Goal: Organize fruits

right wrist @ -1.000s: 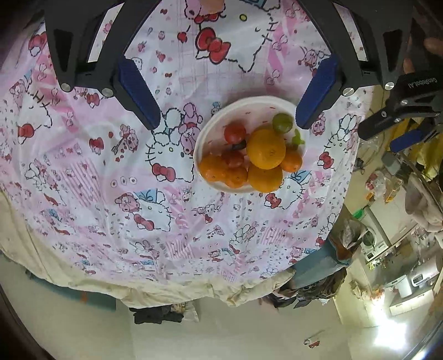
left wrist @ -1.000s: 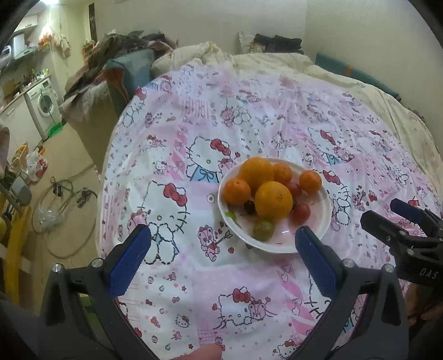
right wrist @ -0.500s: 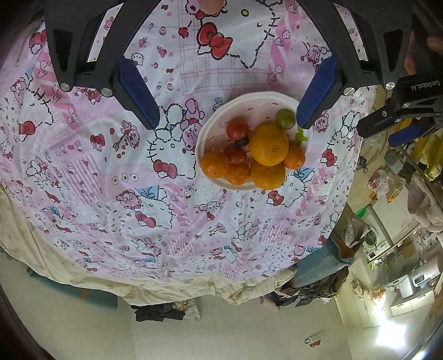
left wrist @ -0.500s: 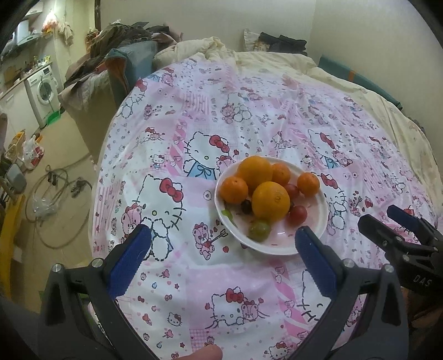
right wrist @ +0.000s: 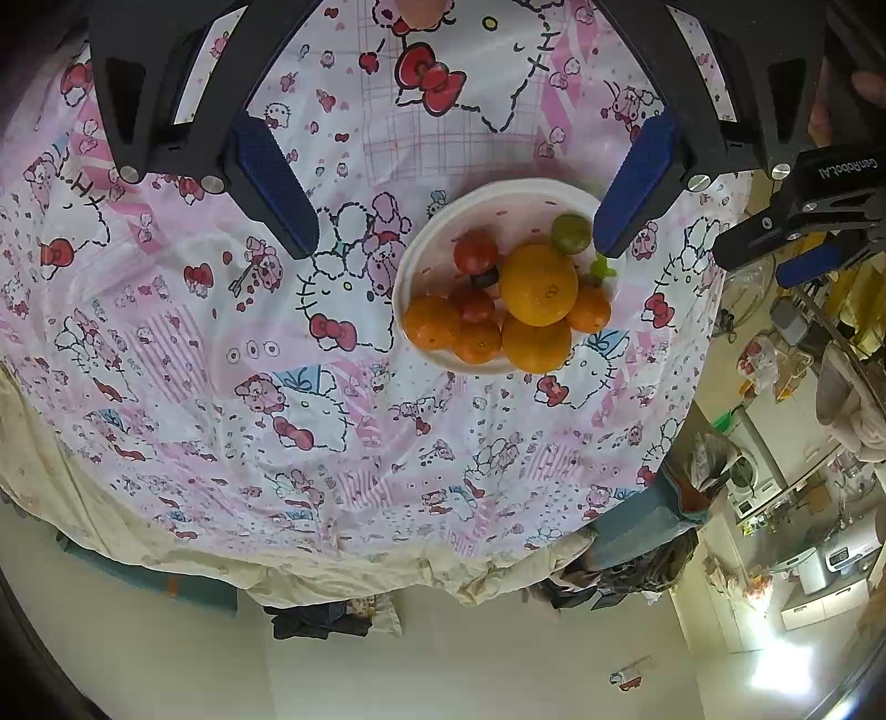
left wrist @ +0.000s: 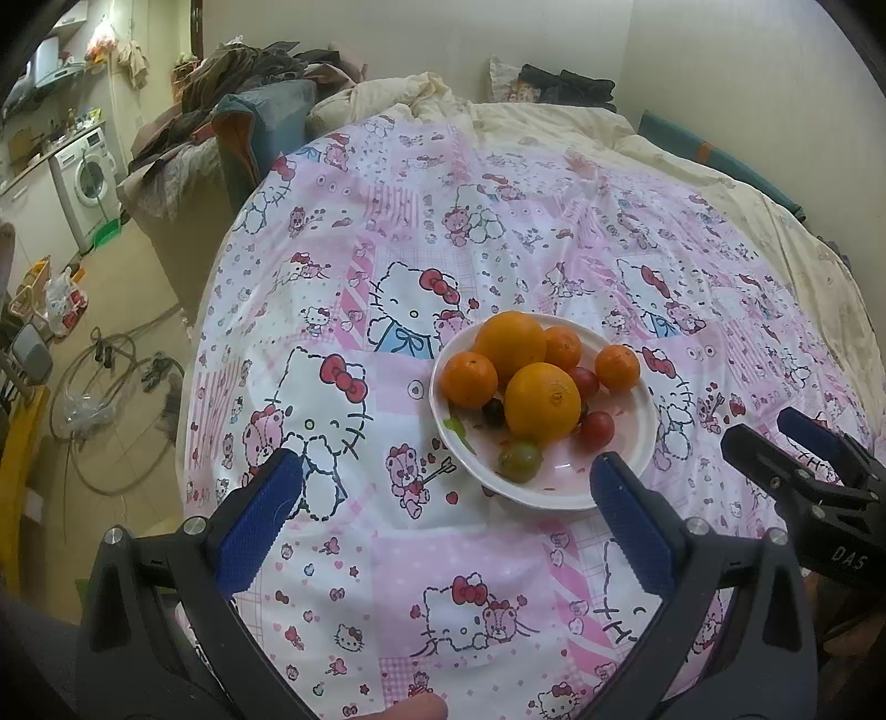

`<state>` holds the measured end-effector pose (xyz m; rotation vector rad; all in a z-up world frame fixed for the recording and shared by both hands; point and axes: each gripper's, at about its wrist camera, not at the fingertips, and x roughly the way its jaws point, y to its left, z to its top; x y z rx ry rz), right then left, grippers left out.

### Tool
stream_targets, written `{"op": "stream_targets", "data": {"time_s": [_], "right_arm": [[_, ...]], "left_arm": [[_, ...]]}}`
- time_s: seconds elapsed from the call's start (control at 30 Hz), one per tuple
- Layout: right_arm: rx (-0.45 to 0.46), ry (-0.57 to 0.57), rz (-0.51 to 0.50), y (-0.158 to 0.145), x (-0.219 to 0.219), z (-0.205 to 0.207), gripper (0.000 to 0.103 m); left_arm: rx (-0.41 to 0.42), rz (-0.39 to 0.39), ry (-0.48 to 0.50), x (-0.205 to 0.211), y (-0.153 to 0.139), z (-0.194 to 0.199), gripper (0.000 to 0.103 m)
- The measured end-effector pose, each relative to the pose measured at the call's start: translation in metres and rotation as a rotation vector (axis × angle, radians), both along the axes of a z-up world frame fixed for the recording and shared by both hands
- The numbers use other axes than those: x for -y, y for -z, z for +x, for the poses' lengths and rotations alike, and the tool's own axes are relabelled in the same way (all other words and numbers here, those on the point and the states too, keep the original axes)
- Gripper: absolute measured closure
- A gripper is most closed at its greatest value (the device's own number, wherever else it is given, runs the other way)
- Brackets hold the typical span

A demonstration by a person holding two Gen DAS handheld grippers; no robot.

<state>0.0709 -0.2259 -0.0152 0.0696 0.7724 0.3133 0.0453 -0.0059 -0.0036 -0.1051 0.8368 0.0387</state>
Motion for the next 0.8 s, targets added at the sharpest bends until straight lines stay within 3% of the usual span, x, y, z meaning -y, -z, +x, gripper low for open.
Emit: {"op": "stream_targets", "data": {"time_s": [0.8], "right_arm": [[-0.003,0.007,-0.001,-0.0019,0.0011,-0.0011,0.001]], "left_arm": [[-0.008,-0.002,-0.003,0.0012,0.0006,0.0,0.0]]}}
